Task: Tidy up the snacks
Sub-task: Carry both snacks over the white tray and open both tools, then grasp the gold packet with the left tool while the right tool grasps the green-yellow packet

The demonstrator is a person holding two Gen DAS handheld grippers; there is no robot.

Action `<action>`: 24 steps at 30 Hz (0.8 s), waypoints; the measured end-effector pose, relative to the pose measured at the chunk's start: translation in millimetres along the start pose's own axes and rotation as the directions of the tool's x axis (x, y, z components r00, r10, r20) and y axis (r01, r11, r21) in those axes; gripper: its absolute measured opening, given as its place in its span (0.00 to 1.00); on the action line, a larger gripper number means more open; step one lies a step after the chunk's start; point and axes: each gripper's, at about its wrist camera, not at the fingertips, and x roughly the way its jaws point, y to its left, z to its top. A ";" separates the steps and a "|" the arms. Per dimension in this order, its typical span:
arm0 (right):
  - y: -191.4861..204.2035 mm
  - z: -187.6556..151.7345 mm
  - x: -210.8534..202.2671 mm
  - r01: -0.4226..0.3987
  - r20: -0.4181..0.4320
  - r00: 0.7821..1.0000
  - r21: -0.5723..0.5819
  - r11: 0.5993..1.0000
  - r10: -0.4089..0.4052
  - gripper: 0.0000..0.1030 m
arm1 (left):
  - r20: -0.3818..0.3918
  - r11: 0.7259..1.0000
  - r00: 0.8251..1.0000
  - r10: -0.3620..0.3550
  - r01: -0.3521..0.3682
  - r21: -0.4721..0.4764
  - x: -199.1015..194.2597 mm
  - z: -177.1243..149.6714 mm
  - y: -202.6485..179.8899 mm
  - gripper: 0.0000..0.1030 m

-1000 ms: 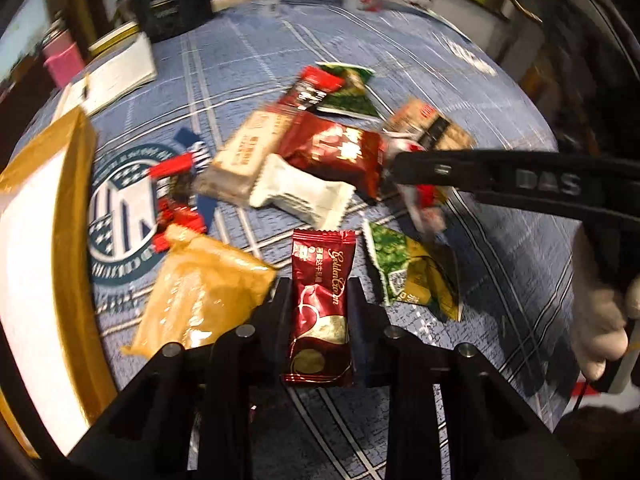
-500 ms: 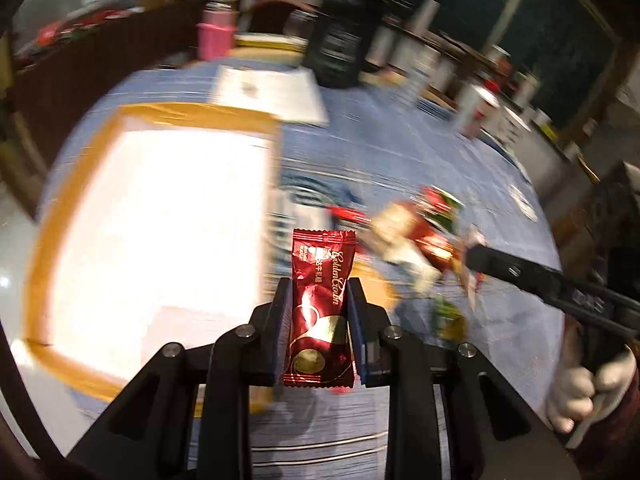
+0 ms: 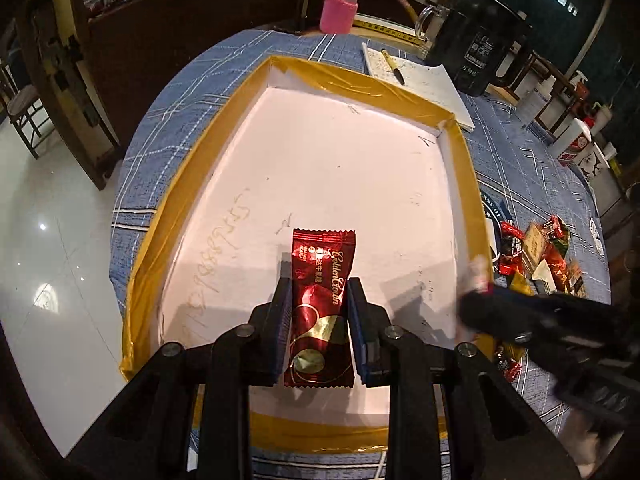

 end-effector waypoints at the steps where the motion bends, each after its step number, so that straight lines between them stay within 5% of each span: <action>1: 2.5 -0.4 4.9 0.006 -0.009 1.000 -0.004 1.000 -0.006 0.18 | -0.002 1.000 1.000 -0.005 0.005 -0.002 0.5 0.1 1.8 0.29; 7: 7.5 0.6 15.2 0.020 -0.008 1.000 -0.015 1.000 -0.020 0.28 | 0.003 0.999 1.000 -0.028 0.028 -0.030 -8.0 4.2 15.3 0.45; 14: -0.8 2.2 -9.1 0.001 0.053 0.999 -0.004 1.000 0.000 0.28 | 0.044 0.994 0.998 -0.052 0.056 -0.095 -25.7 5.5 15.0 0.46; 20: -62.4 -16.4 -83.6 0.020 0.167 0.985 0.112 0.993 -0.038 0.28 | 0.092 0.989 0.986 -0.136 0.141 -0.051 -45.5 5.9 -24.9 0.51; 24: -122.1 -46.6 -129.0 0.105 0.189 0.971 0.203 0.974 -0.144 0.29 | 0.077 0.980 0.978 -0.196 0.194 0.036 -45.8 3.6 -69.0 0.54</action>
